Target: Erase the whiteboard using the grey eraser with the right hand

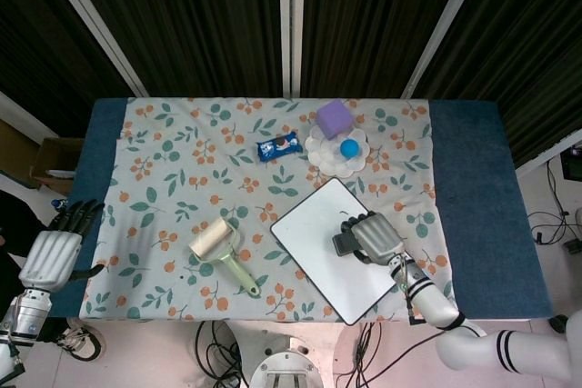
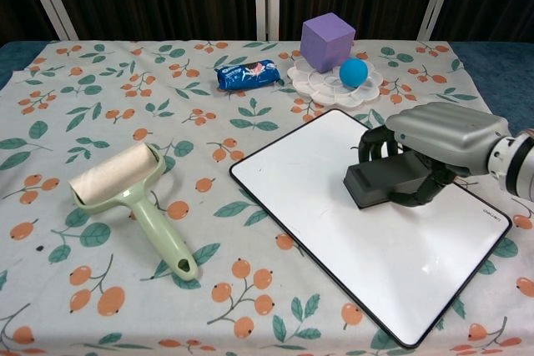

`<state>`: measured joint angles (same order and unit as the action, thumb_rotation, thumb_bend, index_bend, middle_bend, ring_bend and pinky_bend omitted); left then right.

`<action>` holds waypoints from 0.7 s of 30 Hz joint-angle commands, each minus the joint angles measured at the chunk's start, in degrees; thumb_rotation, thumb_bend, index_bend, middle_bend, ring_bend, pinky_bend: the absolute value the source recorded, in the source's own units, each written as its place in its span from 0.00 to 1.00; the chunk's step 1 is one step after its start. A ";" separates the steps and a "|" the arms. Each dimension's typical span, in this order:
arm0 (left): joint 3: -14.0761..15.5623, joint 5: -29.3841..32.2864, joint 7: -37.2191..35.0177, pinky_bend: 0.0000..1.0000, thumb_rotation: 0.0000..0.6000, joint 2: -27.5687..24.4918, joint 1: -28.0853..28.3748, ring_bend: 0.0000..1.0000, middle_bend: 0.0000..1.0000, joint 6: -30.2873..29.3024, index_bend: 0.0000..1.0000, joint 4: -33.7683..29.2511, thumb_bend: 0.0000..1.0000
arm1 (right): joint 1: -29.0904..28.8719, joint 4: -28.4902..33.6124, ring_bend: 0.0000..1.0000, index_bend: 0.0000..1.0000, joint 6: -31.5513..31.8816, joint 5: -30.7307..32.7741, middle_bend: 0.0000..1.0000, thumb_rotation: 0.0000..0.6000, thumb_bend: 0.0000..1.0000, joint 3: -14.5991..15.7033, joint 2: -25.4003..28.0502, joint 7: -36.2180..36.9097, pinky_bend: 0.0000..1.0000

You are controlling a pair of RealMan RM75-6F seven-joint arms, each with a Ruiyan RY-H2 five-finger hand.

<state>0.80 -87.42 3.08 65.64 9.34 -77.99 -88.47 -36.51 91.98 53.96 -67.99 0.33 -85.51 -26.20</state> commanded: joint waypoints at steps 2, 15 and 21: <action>0.09 -0.07 0.00 0.16 1.00 -0.05 -0.04 0.04 0.06 -0.06 0.07 -0.05 0.00 | 1.87 2.23 0.67 0.85 1.15 -2.50 0.71 1.00 0.40 2.34 2.37 1.44 0.79; 0.02 -0.21 0.11 0.16 1.00 -0.38 0.17 0.04 0.06 -0.06 0.07 -0.41 0.00 | 5.55 3.16 0.67 0.85 4.65 -9.00 0.71 1.00 0.40 4.52 4.29 5.65 0.79; 0.05 -0.09 0.13 0.16 1.00 -0.51 0.16 0.04 0.06 -0.02 0.07 -0.40 0.00 | 4.77 -1.71 0.67 0.85 4.56 -8.66 0.71 1.00 0.40 1.03 0.46 7.54 0.79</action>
<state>0.84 -87.52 3.22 65.14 9.50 -78.02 -88.89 -31.30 91.80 58.70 -76.97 2.66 -83.73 -19.31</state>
